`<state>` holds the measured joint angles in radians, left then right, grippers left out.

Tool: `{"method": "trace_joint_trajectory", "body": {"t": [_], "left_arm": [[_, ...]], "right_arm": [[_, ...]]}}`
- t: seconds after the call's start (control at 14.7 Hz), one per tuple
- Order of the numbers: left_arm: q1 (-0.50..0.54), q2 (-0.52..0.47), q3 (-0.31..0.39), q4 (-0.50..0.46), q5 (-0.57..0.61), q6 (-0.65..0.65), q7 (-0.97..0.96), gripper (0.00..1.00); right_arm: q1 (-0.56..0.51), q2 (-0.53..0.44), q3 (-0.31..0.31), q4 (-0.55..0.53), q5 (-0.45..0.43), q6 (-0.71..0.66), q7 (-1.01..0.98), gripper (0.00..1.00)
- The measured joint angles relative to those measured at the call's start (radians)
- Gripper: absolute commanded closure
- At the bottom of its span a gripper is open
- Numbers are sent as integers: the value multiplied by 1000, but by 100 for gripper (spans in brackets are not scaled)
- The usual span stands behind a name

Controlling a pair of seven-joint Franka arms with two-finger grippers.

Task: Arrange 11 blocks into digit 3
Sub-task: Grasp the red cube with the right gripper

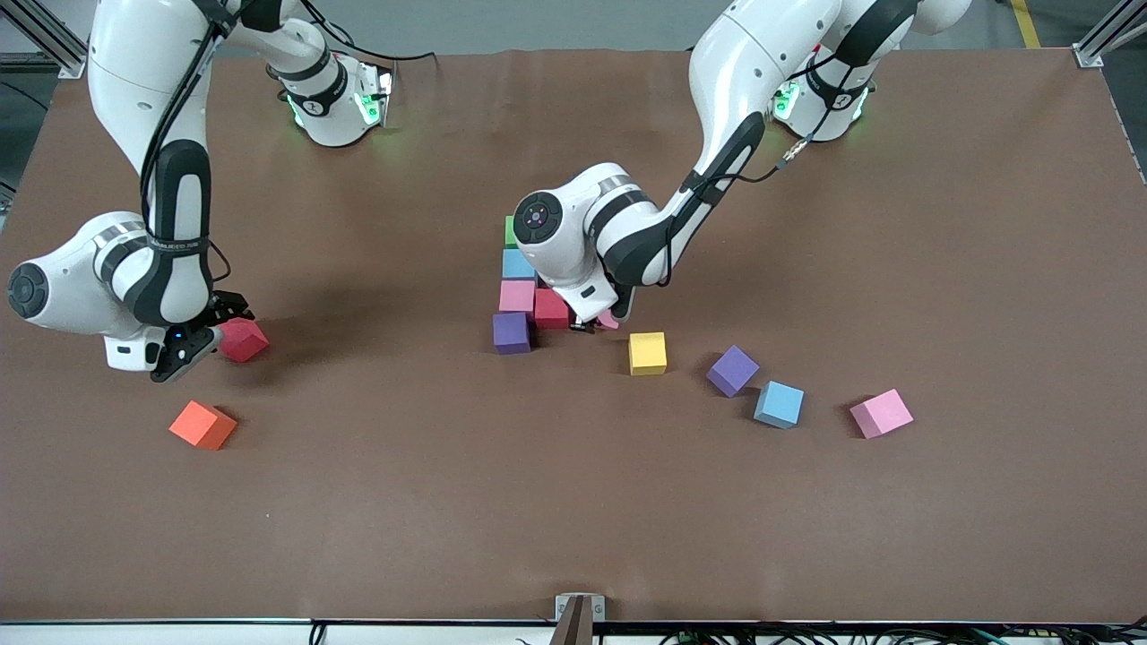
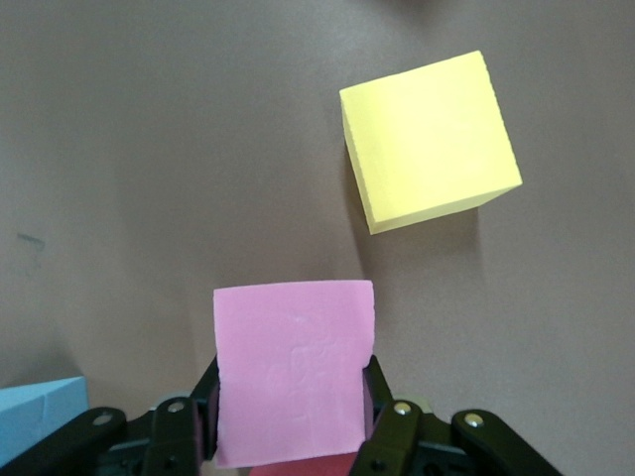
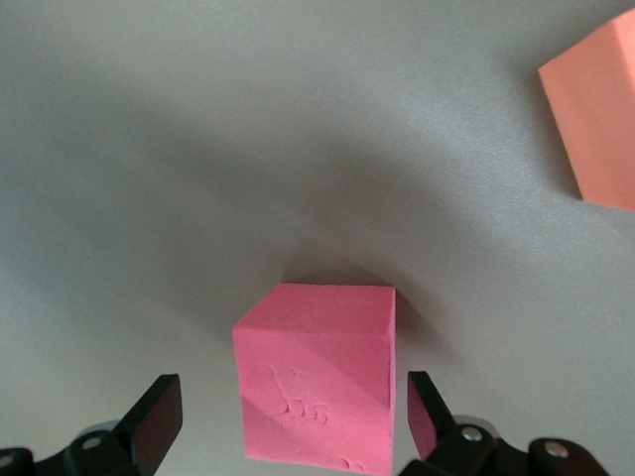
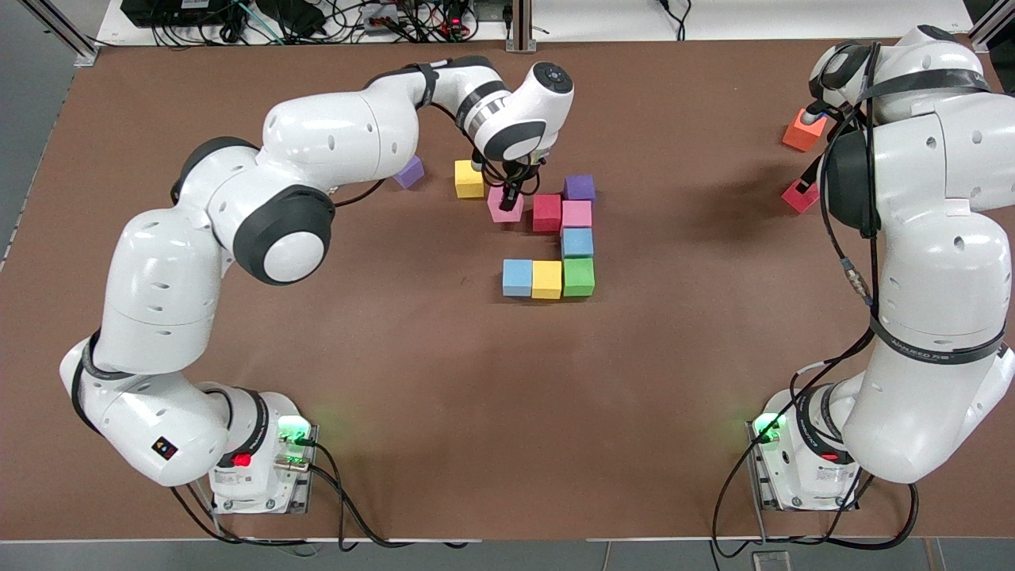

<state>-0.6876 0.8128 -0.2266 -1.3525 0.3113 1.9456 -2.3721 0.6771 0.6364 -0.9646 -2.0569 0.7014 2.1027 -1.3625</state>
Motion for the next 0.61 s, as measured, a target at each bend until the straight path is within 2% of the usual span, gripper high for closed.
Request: {"method": "trace_joint_trajectory", "body": {"t": [0.34,0.61], "left_arm": [[2,10,2,16,0,6,-90,88],[1,25,2,25,0,22,-110,88]], "right_arm": [[4,0,3,-27,1,85,3,5],[6,0,12,-37,8,92,7,5]]}}
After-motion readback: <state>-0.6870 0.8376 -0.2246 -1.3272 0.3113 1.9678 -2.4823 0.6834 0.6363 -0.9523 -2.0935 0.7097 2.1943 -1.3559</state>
